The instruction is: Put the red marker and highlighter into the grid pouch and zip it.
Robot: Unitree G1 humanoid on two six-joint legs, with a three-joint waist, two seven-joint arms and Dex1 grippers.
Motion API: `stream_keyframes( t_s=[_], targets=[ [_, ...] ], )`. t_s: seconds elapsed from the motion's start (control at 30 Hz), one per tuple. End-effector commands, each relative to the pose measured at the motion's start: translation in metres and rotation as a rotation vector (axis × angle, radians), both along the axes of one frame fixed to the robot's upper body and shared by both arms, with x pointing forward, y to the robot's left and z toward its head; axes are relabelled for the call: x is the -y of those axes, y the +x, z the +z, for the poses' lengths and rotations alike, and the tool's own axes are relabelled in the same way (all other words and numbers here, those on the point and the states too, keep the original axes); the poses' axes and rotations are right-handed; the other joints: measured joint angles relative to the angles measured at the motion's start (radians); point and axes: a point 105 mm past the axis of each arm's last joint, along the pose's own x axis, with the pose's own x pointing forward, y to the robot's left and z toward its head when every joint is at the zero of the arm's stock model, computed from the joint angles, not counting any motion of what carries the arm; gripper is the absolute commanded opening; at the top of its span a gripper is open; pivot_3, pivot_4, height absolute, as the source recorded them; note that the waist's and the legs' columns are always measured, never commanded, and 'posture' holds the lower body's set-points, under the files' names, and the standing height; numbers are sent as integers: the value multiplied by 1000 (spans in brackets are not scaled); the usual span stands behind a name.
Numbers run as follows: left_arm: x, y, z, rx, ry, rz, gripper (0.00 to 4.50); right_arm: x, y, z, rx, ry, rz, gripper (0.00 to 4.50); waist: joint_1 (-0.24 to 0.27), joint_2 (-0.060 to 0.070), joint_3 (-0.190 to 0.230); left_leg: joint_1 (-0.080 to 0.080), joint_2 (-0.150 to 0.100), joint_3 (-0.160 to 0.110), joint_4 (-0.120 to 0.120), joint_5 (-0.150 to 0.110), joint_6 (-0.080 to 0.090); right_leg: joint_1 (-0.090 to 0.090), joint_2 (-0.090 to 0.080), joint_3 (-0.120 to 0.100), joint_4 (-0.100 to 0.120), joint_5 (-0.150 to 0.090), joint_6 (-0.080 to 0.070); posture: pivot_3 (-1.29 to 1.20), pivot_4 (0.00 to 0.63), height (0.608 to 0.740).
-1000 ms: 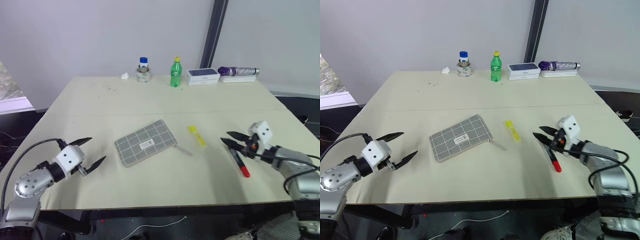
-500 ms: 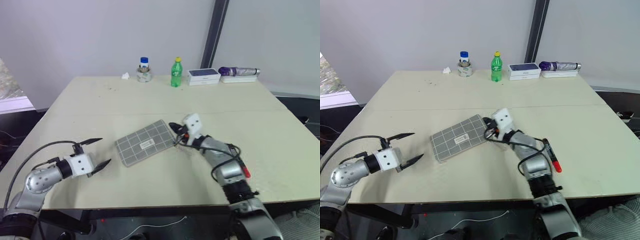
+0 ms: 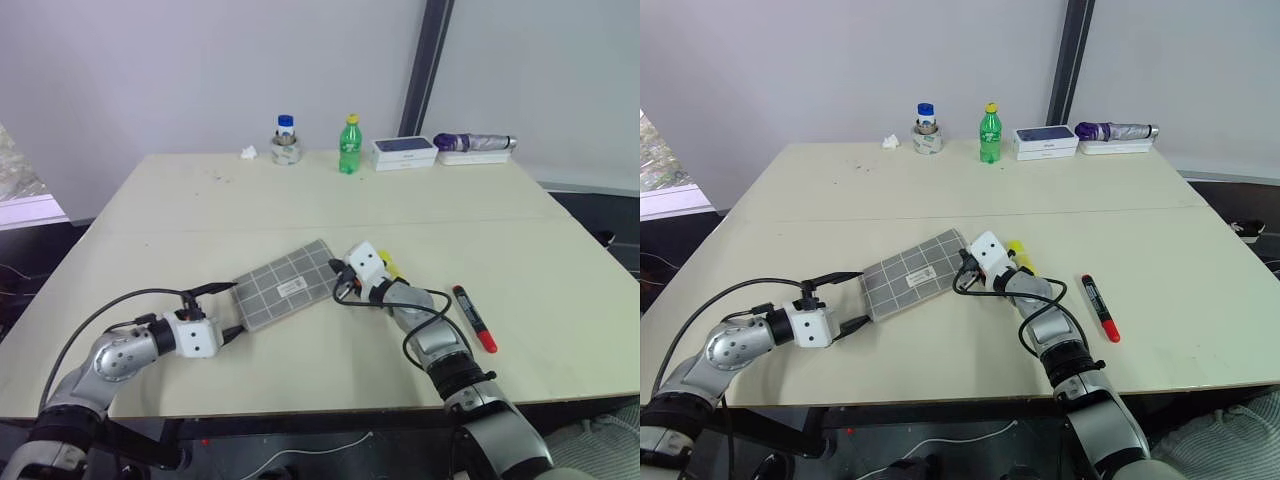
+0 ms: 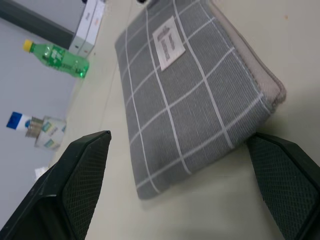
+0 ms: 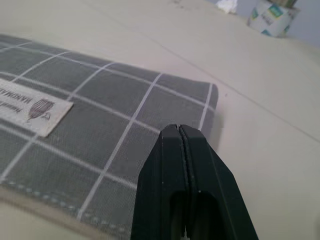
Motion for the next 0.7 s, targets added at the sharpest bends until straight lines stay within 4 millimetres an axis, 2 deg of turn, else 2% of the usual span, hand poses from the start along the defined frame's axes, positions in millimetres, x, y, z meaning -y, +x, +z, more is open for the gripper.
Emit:
stream_keyframes(
  t_s=[0.03, 0.37, 0.47, 0.7],
  targets=[
    [11, -1, -14, -27, 34, -49, 4500, -6, -4, 14, 48, 26, 18, 25, 2, 0, 0, 0, 0, 0, 0, 0, 0, 0, 0, 0, 0, 0, 0, 0, 150, 740],
    [38, 7, -12, -37, -9, -122, 4500, -3, -8, 14, 48, 21, 21, 25, 3, 0, 0, 0, 0, 0, 1, 0, 0, 0, 0, 0, 1, 0, 0, 0, 150, 740],
    [41, 4, -17, -61, -4, -141, 3608, -4, -9, 16, 48, 26, 27, 0, -2, 0, 0, 0, 0, 0, 1, 0, 0, 0, 0, 0, 1, 0, 0, 0, 150, 740],
    [39, 1, -23, -95, 7, -147, 108, -6, -14, 15, 46, 21, 45, 0, -2, 1, -1, 0, 0, 0, 1, 0, 0, 0, 0, 0, 2, 0, 0, 0, 150, 740]
  ],
)
